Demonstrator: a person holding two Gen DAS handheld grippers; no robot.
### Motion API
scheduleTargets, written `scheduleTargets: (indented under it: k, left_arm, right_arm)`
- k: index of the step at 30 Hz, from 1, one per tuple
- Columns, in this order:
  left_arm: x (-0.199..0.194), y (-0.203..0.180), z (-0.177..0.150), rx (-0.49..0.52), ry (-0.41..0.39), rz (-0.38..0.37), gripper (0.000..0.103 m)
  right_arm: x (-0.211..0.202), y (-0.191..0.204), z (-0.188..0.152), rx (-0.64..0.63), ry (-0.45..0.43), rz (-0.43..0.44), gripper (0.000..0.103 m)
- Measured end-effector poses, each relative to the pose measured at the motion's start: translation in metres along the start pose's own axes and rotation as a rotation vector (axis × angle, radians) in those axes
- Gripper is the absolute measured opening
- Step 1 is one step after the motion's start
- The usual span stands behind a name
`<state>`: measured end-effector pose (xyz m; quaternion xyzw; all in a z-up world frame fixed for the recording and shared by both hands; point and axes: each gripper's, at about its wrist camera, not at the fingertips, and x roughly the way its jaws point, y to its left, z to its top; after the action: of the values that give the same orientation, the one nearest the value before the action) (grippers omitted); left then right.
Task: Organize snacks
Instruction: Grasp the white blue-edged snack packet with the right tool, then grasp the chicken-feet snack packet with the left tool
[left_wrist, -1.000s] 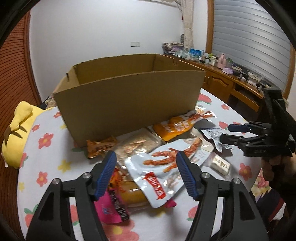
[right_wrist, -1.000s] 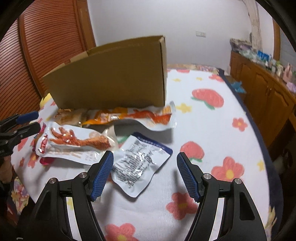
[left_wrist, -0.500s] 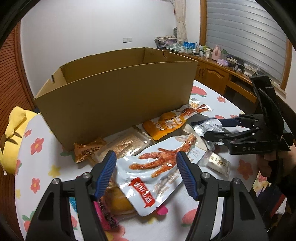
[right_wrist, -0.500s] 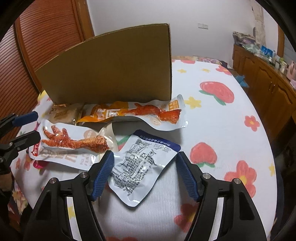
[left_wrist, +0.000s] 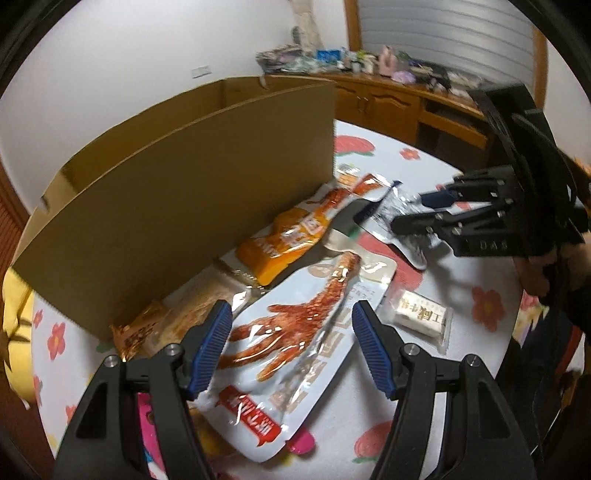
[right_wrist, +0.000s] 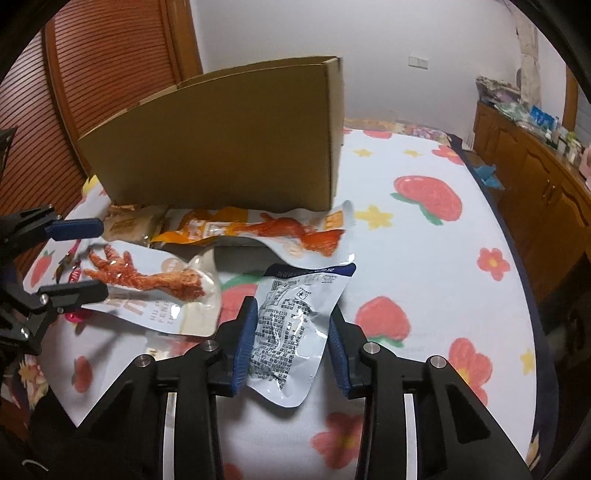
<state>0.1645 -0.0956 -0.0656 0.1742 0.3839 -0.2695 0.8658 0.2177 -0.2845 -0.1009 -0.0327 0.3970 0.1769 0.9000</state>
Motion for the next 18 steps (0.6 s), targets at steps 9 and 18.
scheduleTargets:
  k: [9,18]
  left_arm:
    - [0.007,-0.001,0.012,0.026,0.024,0.001,0.067]
    - [0.025,-0.01,0.016,0.074,0.094,-0.039,0.067]
  right_arm:
    - [0.003,-0.005,-0.004,0.014,-0.007,0.021,0.039]
    - [0.005,-0.005,-0.005,0.026,-0.013,0.021,0.039]
